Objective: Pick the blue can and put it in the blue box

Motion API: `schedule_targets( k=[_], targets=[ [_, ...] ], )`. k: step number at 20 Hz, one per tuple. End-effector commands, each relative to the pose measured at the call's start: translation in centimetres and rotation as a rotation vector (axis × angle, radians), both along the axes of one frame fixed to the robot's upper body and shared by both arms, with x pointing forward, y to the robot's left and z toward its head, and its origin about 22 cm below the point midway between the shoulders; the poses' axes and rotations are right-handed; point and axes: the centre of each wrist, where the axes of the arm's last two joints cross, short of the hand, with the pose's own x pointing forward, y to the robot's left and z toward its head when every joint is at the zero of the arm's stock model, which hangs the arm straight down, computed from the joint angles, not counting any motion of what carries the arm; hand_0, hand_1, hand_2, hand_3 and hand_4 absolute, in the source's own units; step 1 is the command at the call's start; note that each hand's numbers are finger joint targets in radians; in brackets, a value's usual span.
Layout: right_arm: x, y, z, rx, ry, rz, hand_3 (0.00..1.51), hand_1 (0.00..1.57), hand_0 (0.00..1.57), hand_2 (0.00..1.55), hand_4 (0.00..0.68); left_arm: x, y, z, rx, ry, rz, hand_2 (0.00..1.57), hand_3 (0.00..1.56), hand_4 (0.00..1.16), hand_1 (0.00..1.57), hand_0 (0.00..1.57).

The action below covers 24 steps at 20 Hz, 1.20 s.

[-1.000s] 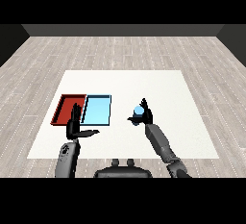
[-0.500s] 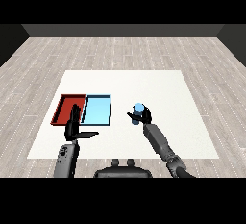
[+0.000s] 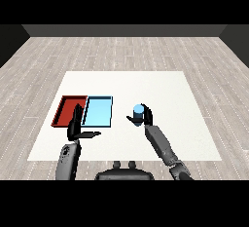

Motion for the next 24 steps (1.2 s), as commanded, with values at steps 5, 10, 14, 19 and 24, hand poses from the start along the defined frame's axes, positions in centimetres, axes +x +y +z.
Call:
schedule_targets(
  k=[5, 10, 14, 19, 24],
  targets=[
    [-0.5, 0.3, 2.3, -0.035, -0.108, 0.038, 1.35, 1.45, 1.45, 1.48, 0.516, 1.1, -0.6, -1.0, 0.007, 0.006, -0.048, 0.0, 0.0, 0.0, 0.0, 0.0],
    [2.0, 3.1, 7.2, -0.015, -0.185, 0.076, 1.38, 1.45, 1.45, 1.47, 0.532, 1.1, -2.2, -1.5, -0.028, 0.024, -0.119, 0.0, 0.0, 0.0, 0.0, 0.0],
    [0.7, 1.9, 6.2, -0.025, -0.185, 0.104, 1.35, 1.45, 1.45, 1.47, 0.539, 0.0, -6.2, -1.2, -0.014, 0.019, -0.13, 0.0, 0.0, 0.0, 0.0, 0.0],
    [0.6, -2.9, 5.5, -0.007, -0.183, 0.098, 1.35, 1.45, 1.45, 1.47, 0.539, 1.5, -5.8, 0.8, -0.023, 0.025, -0.133, 0.0, 0.0, 0.0, 0.0, 0.0],
    [-0.7, -4.1, 8.3, -0.031, -0.21, 0.134, 1.35, 1.44, 1.44, 1.46, 0.562, 2.5, -8.6, 1.5, -0.058, 0.01, -0.168, 0.0, 0.0, 0.0, 0.0, 0.0]
  ],
)
